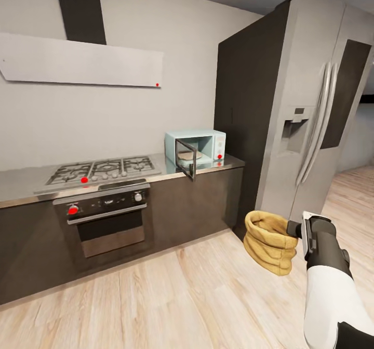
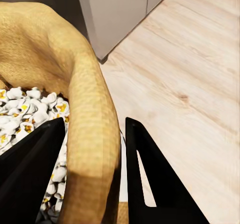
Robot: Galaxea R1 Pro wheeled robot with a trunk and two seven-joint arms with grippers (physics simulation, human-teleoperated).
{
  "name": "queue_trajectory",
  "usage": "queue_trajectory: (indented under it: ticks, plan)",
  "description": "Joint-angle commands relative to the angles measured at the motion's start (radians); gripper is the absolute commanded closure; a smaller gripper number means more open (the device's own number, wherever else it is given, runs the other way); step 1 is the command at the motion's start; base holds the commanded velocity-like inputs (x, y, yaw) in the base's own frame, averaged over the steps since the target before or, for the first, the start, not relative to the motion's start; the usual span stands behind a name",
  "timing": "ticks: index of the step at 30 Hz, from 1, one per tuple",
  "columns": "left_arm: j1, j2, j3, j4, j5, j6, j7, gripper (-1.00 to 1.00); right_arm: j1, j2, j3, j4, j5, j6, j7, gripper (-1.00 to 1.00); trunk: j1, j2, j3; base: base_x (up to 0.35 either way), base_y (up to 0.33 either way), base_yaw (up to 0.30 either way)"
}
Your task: In the kitchen, take the popcorn bag from the countertop, put it into the microwave, and heat it until the popcorn is cooked so the cooked popcorn ends up inside the bag.
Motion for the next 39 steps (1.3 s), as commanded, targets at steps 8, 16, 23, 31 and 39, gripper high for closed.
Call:
queue_trajectory:
  ticks: [8,16,23,31,39]
  plan:
    - [-0.001,0.000,-0.004,0.000,0.008,0.012,0.000,-1.00,-0.001,-0.008,-0.002,-0.002,0.005,0.005,0.004,1.00,0.000,-0.001,-0.001,0.120,0.000,-0.001]
    - [-0.001,0.000,-0.004,0.000,0.007,0.025,0.000,-1.00,-0.001,-0.008,-0.002,-0.002,0.009,0.005,0.004,1.00,0.000,-0.001,-0.001,0.312,-0.062,0.000]
    - [-0.001,0.000,-0.004,-0.001,0.012,0.034,0.009,-1.00,-0.001,-0.009,-0.002,-0.002,0.011,0.005,0.004,1.00,0.000,-0.001,-0.001,0.315,-0.094,0.000]
    - [-0.001,-0.001,-0.004,-0.001,0.008,0.034,0.009,-1.00,-0.001,-0.009,-0.002,-0.002,0.011,0.005,0.004,1.00,0.000,-0.001,-0.001,0.315,-0.095,0.000]
    - [-0.001,-0.002,-0.003,-0.001,0.008,0.034,0.009,-1.00,-0.001,-0.009,-0.002,-0.002,0.012,0.005,0.004,1.00,0.000,-0.001,-0.001,0.315,-0.096,0.000]
